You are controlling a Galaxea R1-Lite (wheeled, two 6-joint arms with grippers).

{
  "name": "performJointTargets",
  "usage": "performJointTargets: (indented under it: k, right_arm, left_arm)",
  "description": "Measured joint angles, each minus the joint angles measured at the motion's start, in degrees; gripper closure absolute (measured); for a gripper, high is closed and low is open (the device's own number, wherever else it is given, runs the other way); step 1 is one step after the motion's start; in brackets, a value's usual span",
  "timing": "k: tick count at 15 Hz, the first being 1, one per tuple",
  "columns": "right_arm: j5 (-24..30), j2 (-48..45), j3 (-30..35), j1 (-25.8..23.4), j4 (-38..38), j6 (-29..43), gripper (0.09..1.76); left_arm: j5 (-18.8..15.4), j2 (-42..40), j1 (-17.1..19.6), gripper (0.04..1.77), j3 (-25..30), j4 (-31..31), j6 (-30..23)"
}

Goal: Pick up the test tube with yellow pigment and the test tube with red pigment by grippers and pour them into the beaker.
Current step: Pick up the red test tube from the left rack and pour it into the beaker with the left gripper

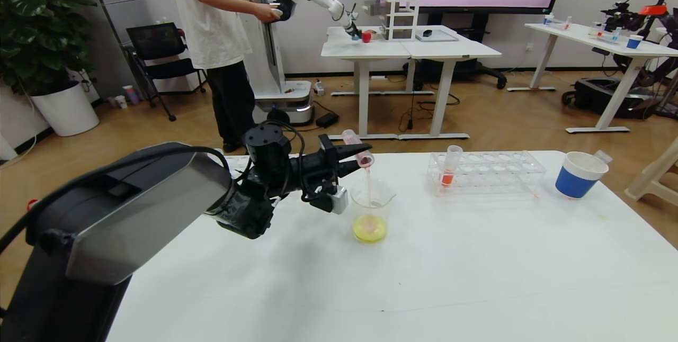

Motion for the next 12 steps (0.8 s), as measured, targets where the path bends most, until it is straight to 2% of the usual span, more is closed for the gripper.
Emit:
performJointTargets:
  k: [12]
  right_arm:
    - [0.0, 0.0, 0.0, 0.0, -0.02, -0.02, 0.12]
  left_arm:
    - [-0.11, -0.98, -0.67, 1.31, 1.1, -0.02, 7.22]
